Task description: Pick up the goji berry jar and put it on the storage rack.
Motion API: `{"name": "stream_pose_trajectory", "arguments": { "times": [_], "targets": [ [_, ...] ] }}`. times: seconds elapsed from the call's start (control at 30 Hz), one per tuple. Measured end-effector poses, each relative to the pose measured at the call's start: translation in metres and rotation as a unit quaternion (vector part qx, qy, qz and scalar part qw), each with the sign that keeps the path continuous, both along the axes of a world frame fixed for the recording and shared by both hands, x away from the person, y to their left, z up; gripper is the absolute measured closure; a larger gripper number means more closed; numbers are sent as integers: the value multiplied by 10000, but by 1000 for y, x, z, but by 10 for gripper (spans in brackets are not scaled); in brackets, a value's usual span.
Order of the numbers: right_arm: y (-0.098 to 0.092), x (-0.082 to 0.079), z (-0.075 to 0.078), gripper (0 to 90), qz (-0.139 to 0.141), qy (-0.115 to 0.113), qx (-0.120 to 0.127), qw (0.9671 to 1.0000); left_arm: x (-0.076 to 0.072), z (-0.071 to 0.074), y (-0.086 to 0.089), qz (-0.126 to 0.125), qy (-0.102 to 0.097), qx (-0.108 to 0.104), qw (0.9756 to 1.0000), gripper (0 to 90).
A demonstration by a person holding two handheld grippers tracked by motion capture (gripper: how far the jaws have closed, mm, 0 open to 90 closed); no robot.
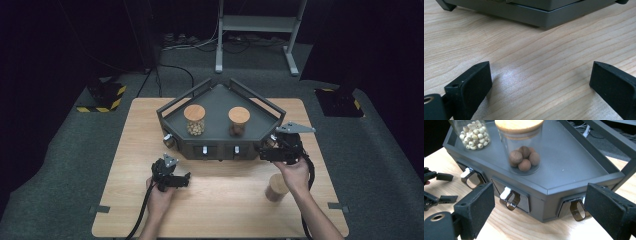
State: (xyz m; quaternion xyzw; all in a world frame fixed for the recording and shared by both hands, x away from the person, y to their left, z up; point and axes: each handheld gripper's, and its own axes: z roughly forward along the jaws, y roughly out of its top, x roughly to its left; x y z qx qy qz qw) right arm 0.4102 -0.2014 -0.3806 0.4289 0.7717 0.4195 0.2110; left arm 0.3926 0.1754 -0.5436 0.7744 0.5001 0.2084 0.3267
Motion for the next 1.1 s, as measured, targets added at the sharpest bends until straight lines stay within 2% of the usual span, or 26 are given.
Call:
{"name": "stream_pose_trajectory", "arguments": {
  "times": [0.53, 1.1],
  "targets": [
    [-11, -17, -14, 96, 39, -11, -1, 10000, 0, 0, 0, 0, -1, 2, 10000, 42],
    [-22, -31, -33, 87, -51, 13, -10, 10000, 0, 0, 0, 2, -1, 2, 10000, 42]
  ]
}}
